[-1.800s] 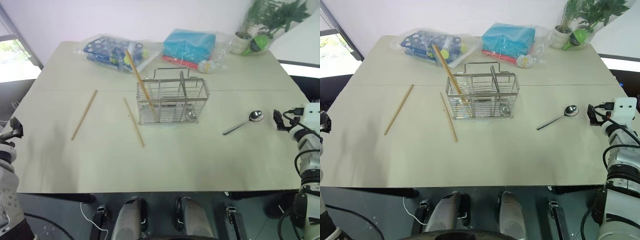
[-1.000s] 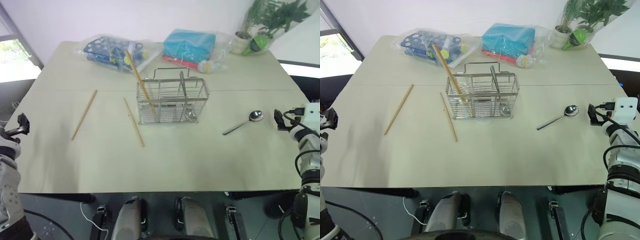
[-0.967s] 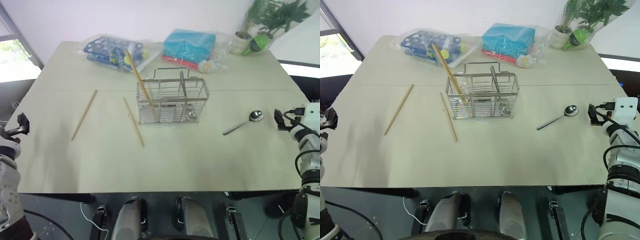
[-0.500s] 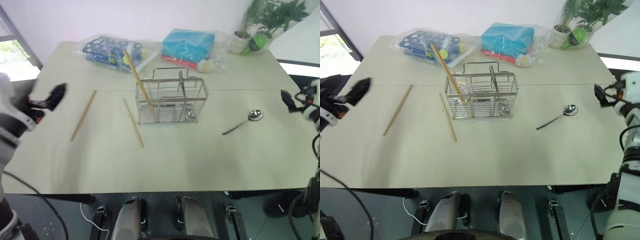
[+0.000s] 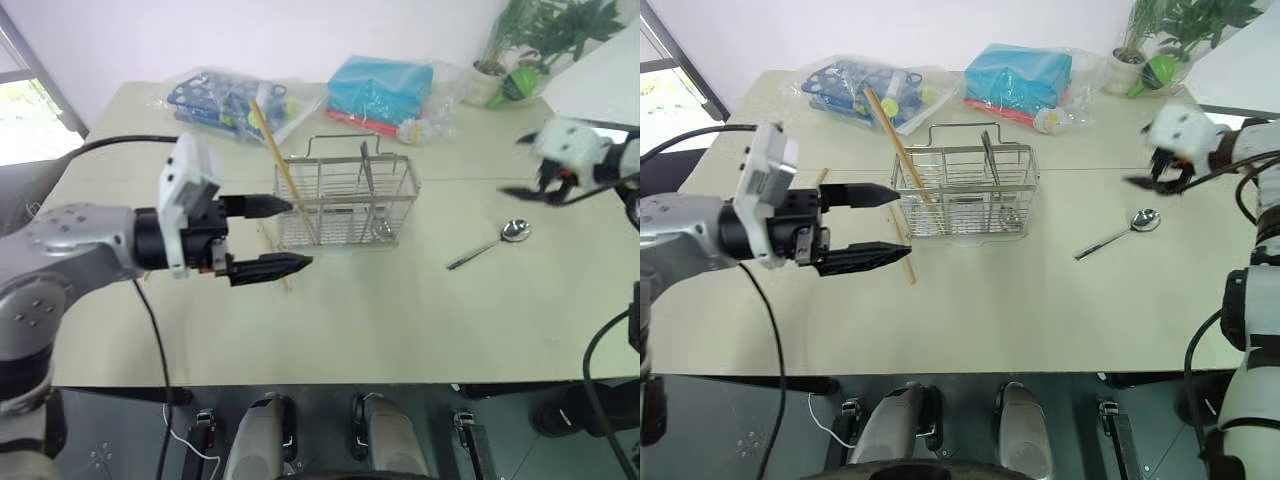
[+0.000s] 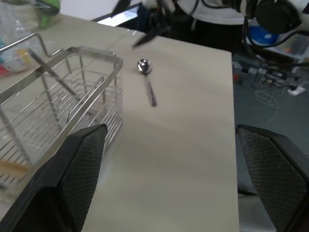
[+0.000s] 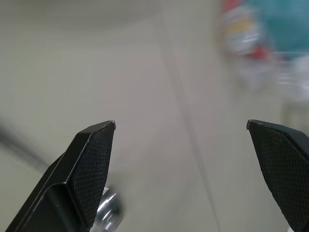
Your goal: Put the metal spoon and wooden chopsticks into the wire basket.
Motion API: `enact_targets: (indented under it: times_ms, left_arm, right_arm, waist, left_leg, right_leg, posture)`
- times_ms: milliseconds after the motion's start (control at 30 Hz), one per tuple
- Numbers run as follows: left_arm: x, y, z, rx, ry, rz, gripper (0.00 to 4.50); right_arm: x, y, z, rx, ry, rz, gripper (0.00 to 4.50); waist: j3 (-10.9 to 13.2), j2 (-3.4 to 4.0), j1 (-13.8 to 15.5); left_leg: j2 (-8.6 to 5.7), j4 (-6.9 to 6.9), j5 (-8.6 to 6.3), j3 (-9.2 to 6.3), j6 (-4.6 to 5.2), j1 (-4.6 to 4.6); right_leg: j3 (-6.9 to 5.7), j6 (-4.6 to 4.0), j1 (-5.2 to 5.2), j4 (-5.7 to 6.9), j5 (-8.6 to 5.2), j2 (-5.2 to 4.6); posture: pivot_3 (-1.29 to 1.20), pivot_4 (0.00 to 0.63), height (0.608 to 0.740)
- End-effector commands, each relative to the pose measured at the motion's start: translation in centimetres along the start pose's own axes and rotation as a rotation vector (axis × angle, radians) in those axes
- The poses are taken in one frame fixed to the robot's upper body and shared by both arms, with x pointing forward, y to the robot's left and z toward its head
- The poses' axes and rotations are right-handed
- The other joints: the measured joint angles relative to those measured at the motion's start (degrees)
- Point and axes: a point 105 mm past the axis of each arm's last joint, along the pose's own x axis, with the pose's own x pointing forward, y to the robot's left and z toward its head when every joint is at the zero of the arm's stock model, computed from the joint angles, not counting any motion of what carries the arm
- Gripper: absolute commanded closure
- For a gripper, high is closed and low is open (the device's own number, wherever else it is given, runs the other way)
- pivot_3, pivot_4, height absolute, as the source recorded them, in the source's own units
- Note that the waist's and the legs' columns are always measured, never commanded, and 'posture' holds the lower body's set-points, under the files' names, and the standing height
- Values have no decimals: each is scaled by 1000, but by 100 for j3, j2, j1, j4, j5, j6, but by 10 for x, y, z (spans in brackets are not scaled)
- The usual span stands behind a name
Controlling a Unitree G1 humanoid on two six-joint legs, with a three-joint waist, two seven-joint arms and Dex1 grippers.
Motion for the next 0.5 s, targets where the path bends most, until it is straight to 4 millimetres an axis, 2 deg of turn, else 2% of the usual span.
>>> enact_targets:
  times_ms: [33,133,233,500]
  left_arm:
    - [7,-1,4,40,-11,-34,25]
    - [11,-3,3,45,-17,-44,25]
    - [11,-6,2,42,-20,-47,25]
    - [17,-13,-5,9,-7,-93,25]
  right_arm:
    - [-8,-2,2,-138,87,83,0]
    - [-2,4,-1,-254,188,178,0]
    - [4,2,-1,-314,246,195,0]
    - [20,14,4,-364,301,332,0]
  waist:
    - [3,5,-17]
    - [3,5,-51]
    - [3,5,-50]
    - [3,4,-10]
  left_leg:
    - [0,-1,0,2,-1,0]
    - [4,-2,4,2,-7,1]
    - [7,-2,8,-1,-14,2]
    - [6,0,9,-2,-15,2]
  right_leg:
    - [1,0,-2,1,0,0]
    - [2,-1,-5,4,0,3]
    - [2,-1,-5,5,-1,8]
    - [3,-1,-1,5,0,6]
  posture:
    - [0,150,715]
    - [0,150,715]
    - [0,150,715]
    - [0,150,715]
